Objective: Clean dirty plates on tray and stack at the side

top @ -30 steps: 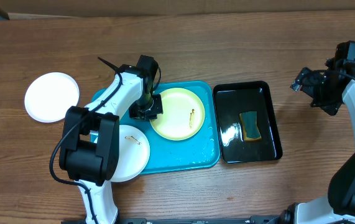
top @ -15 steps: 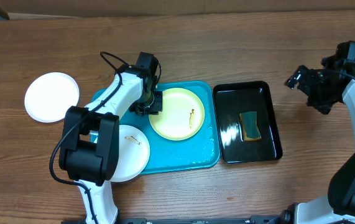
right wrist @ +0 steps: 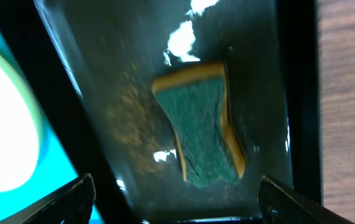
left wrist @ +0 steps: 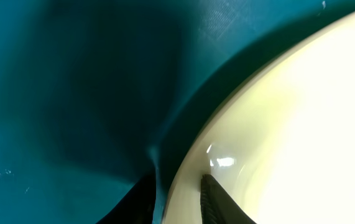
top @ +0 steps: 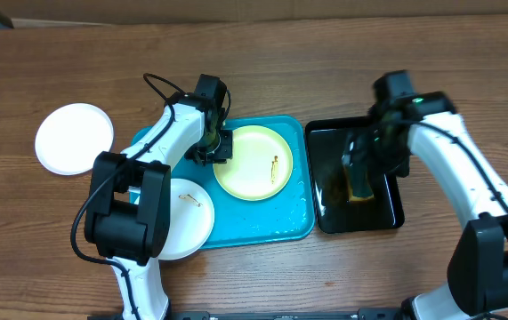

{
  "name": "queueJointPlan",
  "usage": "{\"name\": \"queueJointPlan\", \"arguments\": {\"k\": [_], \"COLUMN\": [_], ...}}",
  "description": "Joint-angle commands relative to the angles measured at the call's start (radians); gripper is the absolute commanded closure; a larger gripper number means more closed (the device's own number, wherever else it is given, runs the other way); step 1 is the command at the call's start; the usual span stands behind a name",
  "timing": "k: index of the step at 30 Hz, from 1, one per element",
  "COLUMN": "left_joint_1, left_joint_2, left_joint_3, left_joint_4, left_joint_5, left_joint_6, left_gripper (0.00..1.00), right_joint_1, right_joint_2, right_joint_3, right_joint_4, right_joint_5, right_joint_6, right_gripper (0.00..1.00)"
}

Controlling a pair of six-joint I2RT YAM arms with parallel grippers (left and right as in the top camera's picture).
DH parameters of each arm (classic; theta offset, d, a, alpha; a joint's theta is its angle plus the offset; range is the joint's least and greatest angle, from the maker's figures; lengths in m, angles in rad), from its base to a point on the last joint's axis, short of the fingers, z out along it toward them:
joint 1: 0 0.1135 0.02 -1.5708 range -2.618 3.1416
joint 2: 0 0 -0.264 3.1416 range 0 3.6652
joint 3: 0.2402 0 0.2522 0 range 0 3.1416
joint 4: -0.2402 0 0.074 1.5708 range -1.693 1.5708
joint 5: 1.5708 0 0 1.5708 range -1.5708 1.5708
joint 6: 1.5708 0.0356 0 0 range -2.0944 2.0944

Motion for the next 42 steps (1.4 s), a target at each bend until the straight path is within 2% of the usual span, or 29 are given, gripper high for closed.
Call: {"name": "queueJointPlan", "arguments": {"k": [1,8,13,20,21,22,23,24,25,28,29,30,31,32,37,42], "left_joint_1": [-0.002,-0.002,-0.002,-0.002,-0.002,-0.002,-0.002,-0.002,-0.002,-0.002,-0.002,-0.002,-0.002,-0.002,-0.002,-0.002], "left_joint_2": [0.010,0.010,0.010,0.010,0.010,0.010,0.010,0.010,0.010,0.010,0.010,0.010,0.010,0.010,0.010,0.010], "left_joint_3": [-0.006,-0.006,-0.006,-0.006,-0.006,-0.006,-0.006,-0.006,-0.006,-0.006,-0.006,-0.006,-0.006,-0.006,-0.006,-0.006], "left_joint_4": [-0.007,-0.002,-0.002,-0.003,-0.003,-0.003,-0.003,-0.003,-0.003,-0.003,-0.003,-0.003,-0.003,-0.003,-0.004,-0.008], "left_joint_5": [-0.010,-0.010,-0.010,-0.010,-0.010,-0.010,-0.010,-0.010,-0.010,-0.010,-0.010,-0.010,-0.010,-0.010,-0.010,-0.010], "left_joint_6": [0.015,0.014,0.014,0.014,0.014,0.014,0.014,0.014,0.014,0.014,0.014,0.014,0.014,0.014,0.014,0.014], "left_gripper": [0.73,0.73,0.73,0.73,0.73,0.73,0.73,0.73,0.73,0.73,0.73,0.73,0.73,0.73,0.73,0.73], "right_joint_1": [0.031,0.038,0.038,0.038,0.038,0.038,0.038,0.038,0.038,0.038,0.038,0.038,0.038,0.038,0.038,0.038], "right_joint_2": [-0.022,-0.021,-0.021,-0.021,-0.021,-0.021,-0.021,-0.021,-0.021,-0.021,-0.022,-0.021,-0.022,-0.022,-0.021,-0.021], "right_joint_3": [-0.070,-0.211,-0.288,-0.367,-0.374,-0.377,-0.377,-0.375,-0.371,-0.349,-0.337,-0.318,-0.303,-0.285,-0.233,-0.254], "right_joint_4": [0.007,0.168,0.266,0.343,0.352,0.356,0.358,0.359,0.356,0.338,0.328,0.313,0.299,0.285,0.275,0.335], "right_joint_5": [0.153,0.138,0.101,0.101,0.101,0.101,0.101,0.101,0.101,0.100,0.101,0.101,0.101,0.101,0.101,0.105], "right_joint_6": [0.055,0.063,0.063,0.063,0.063,0.062,0.062,0.062,0.061,0.059,0.059,0.059,0.058,0.054,0.013,-0.003], "right_gripper": [0.15,0.19,0.26,0.47,0.53,0.67,0.85,0.94,0.96,0.95,0.83,0.59,0.46,0.39,0.25,0.23]}}
